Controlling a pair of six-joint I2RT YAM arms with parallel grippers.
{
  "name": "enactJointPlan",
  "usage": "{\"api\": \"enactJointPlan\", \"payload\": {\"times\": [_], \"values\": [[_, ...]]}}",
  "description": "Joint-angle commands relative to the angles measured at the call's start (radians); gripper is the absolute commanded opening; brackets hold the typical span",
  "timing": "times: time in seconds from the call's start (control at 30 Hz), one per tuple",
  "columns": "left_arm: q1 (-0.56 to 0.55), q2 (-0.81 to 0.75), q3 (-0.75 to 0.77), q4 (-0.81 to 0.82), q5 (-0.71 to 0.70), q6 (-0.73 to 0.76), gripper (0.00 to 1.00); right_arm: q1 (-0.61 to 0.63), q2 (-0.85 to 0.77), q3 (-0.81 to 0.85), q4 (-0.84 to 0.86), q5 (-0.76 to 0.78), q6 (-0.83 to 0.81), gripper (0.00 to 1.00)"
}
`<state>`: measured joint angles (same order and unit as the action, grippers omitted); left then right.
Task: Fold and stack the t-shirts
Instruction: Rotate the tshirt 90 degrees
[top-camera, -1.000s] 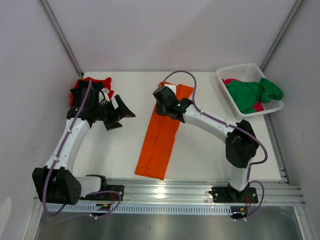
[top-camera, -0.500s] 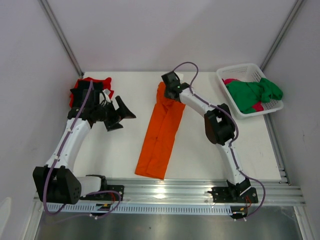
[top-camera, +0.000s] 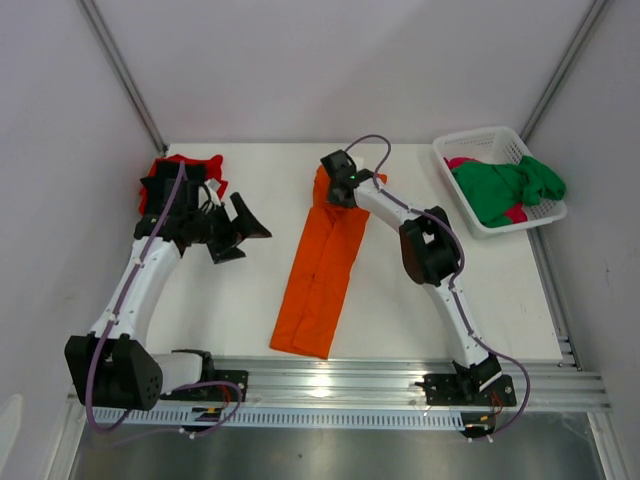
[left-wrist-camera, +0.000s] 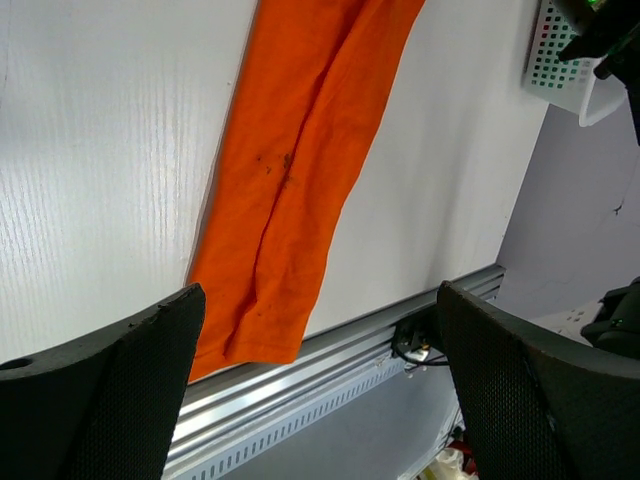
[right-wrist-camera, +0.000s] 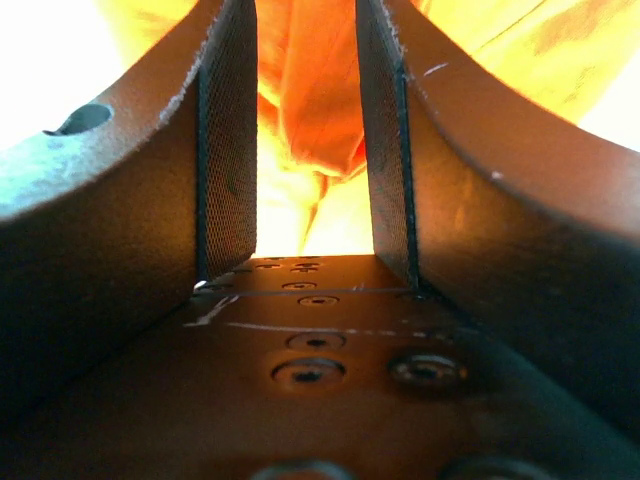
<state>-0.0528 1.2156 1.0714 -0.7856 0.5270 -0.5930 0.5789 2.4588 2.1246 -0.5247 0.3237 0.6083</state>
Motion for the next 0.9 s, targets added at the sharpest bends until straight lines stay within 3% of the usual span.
{"api": "enactJointPlan", "payload": {"times": [0.0, 0.37, 0.87], "values": [[0.007, -0.018, 0.061, -0.012, 0.004, 0.021, 0.99, -0.005, 0.016, 0.015, -0.084, 0.021, 0.068, 0.38], [0.007, 0.002, 0.085, -0.026, 0.002, 0.018, 1.00, -0.039, 0.012, -0.055, -0.023, -0.047, 0.070, 0.38], [0.007, 0.002, 0.098, -0.032, -0.005, 0.009, 1.00, 0.025, 0.051, -0.052, 0.173, -0.435, -0.074, 0.38]]}}
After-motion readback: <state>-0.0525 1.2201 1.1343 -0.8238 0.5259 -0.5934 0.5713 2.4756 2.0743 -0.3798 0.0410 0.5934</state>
